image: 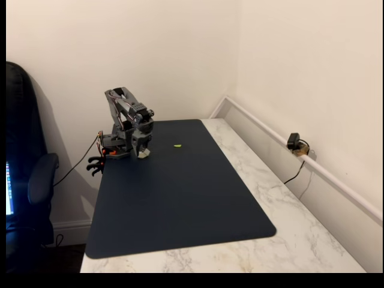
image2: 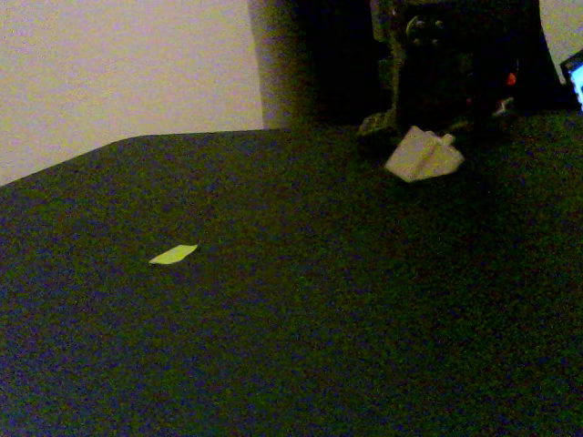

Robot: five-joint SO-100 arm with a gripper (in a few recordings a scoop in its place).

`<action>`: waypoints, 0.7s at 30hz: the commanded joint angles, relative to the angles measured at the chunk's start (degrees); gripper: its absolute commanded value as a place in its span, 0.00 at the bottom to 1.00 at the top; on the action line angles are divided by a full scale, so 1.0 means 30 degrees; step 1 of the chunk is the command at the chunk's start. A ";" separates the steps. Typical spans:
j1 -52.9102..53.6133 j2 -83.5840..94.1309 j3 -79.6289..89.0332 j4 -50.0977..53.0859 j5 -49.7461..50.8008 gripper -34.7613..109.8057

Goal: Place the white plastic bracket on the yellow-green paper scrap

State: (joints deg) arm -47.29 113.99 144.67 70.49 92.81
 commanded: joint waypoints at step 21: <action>-0.0146 -0.4746 -0.7031 -0.1436 -0.3896 0.24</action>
State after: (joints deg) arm -46.41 98.96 126.83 65.57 81.65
